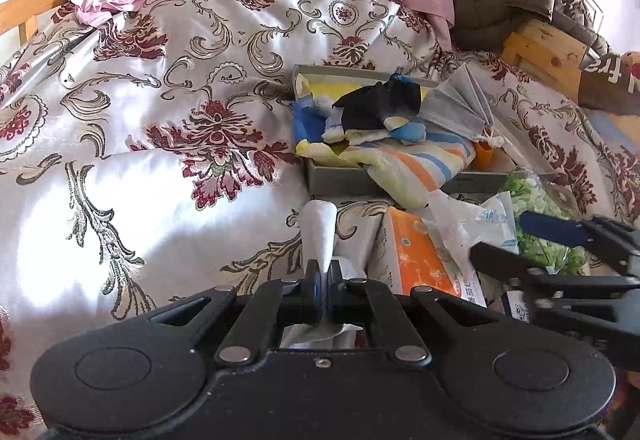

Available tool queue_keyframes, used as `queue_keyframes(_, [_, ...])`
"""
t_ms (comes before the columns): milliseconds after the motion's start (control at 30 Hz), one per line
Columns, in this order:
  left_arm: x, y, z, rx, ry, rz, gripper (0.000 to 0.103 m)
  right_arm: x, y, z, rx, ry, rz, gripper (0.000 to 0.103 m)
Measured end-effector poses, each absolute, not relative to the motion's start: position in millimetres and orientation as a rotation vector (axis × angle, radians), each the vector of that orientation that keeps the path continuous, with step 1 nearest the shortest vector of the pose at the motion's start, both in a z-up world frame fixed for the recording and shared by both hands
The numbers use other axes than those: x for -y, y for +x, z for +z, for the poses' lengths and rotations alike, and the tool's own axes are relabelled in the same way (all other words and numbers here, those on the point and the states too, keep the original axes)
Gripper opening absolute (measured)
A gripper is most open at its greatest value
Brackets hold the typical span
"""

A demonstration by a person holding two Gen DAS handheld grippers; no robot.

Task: Organize soft objects
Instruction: 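Lift the tissue and packet and carry both over the cartoon tray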

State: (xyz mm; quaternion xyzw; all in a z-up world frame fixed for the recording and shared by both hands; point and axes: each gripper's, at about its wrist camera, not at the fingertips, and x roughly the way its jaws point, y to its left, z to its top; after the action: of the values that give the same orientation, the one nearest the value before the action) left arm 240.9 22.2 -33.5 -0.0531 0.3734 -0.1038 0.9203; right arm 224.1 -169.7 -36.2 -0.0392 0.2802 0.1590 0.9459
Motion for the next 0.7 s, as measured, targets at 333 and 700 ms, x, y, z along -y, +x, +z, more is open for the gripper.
queue_keyframes(333, [-23, 240, -29, -0.736, -0.143, -0.24, 0.002, 164, 232, -45, -0.582, -0.096, 0.321, 0.045])
queue_keyframes(700, [-23, 236, -7, -0.663, -0.165, -0.23, 0.002, 156, 228, -45, -0.572, -0.155, 0.339, 0.037])
